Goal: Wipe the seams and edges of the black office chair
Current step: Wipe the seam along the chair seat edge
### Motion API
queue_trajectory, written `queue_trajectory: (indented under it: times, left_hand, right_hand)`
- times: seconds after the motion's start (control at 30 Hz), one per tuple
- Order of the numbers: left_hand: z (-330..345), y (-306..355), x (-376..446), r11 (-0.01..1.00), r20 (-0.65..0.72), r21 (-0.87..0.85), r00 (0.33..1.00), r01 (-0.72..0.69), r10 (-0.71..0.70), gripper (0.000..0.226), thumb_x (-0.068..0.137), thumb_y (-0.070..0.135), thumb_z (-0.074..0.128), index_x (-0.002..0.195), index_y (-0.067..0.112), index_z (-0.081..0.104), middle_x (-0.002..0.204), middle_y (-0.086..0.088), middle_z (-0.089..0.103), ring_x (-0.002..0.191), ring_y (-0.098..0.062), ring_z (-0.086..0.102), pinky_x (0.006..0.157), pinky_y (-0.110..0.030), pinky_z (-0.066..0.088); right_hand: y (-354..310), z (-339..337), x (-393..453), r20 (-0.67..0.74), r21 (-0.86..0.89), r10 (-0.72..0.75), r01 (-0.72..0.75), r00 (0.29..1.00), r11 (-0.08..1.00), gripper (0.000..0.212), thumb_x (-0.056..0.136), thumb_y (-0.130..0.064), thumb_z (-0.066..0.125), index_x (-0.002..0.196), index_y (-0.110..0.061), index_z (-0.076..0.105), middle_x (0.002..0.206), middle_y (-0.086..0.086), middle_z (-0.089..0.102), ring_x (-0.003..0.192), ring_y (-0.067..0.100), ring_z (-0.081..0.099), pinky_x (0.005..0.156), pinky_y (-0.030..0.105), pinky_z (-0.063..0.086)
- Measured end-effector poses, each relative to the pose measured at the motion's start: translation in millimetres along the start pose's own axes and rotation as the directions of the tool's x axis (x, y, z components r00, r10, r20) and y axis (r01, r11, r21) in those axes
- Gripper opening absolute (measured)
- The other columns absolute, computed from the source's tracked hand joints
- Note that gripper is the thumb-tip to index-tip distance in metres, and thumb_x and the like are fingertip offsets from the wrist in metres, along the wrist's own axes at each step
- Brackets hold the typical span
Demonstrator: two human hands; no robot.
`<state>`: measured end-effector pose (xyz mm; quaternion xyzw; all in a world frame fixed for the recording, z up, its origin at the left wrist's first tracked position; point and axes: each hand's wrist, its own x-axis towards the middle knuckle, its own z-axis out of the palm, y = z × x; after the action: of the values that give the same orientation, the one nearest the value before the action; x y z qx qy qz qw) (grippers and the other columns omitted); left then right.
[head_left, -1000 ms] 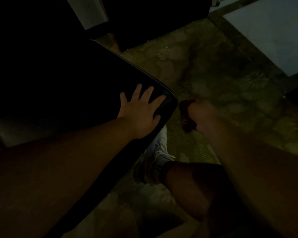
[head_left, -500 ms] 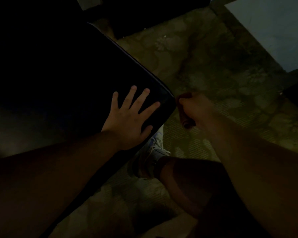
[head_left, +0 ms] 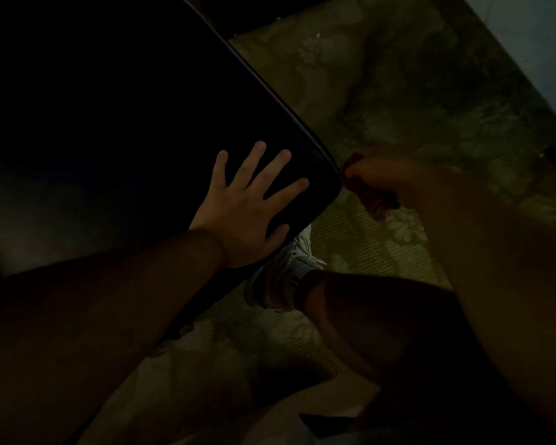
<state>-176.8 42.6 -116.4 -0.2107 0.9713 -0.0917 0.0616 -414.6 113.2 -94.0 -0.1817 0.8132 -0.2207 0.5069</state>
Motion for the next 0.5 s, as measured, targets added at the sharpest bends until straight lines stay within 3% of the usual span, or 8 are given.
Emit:
queue_trajectory:
  times: [0.1,0.17,0.23,0.33,0.43,0.5]
  left_hand:
    - [0.2,-0.2,0.3,1.0,0.002,0.005,1.0,0.0,0.0,0.076,0.092,0.068,0.025,0.159,0.039,0.004,0.17,-0.008,-0.003,0.155,-0.04,-0.003,0.113,-0.075,0.012]
    - [0.2,0.1,0.7,1.0,0.005,0.008,1.0,-0.002,0.002,0.076,0.092,0.068,0.025,0.16,0.039,0.006,0.17,-0.009,-0.003,0.155,-0.04,-0.003,0.113,-0.075,0.011]
    - [0.9,0.2,1.8,1.0,0.006,0.023,1.0,0.001,-0.001,0.076,0.092,0.067,0.023,0.16,0.038,0.005,0.17,-0.009,-0.003,0.155,-0.041,-0.003,0.113,-0.075,0.012]
    - [0.3,0.2,4.5,1.0,0.014,0.026,1.0,0.011,-0.011,0.076,0.092,0.068,0.023,0.16,0.038,0.004,0.17,-0.009,-0.005,0.154,-0.041,-0.004,0.113,-0.074,0.012]
    - [0.3,1.1,5.0,1.0,0.019,0.023,1.0,0.011,-0.011,0.076,0.092,0.068,0.024,0.16,0.038,0.003,0.17,-0.009,-0.006,0.154,-0.041,-0.005,0.113,-0.074,0.012]
    - [0.1,1.0,4.8,1.0,0.016,0.015,1.0,0.011,-0.011,0.076,0.093,0.067,0.025,0.16,0.038,0.005,0.17,-0.009,-0.005,0.155,-0.041,-0.004,0.113,-0.074,0.011]
  right_hand:
    - [-1.7,-0.7,-4.2,0.056,-0.026,-0.001,0.003,0.998,1.0,0.008,0.098,-0.016,0.056,0.093,-0.011,0.059,0.078,0.009,0.055,0.063,0.019,0.053,0.054,0.028,0.046]
    - [-2.8,0.0,-3.3,-0.002,-0.014,-0.029,0.029,1.0,0.999,0.003,0.096,-0.017,0.059,0.094,-0.016,0.057,0.087,0.01,0.058,0.071,0.021,0.057,0.059,0.03,0.047]
    - [-3.1,-0.5,-0.6,-0.044,-0.019,-0.054,0.053,0.998,0.998,0.006,0.095,-0.019,0.059,0.099,-0.015,0.057,0.098,0.012,0.06,0.081,0.024,0.06,0.061,0.031,0.049]
    - [-3.7,-4.3,-0.3,0.016,-0.063,-0.088,0.089,0.996,0.994,0.015,0.093,-0.02,0.063,0.107,-0.016,0.057,0.088,0.007,0.058,0.073,0.019,0.058,0.056,0.029,0.047]
    - [-1.7,-6.7,1.5,-0.018,-0.062,-0.124,0.122,0.992,0.991,0.031,0.09,-0.023,0.067,0.119,-0.016,0.057,0.091,0.006,0.057,0.078,0.019,0.058,0.067,0.032,0.053]
    - [-0.6,-7.3,2.9,-0.083,-0.082,-0.147,0.14,0.986,0.987,0.041,0.089,-0.025,0.068,0.126,-0.013,0.054,0.105,0.01,0.059,0.086,0.021,0.058,0.078,0.037,0.055]
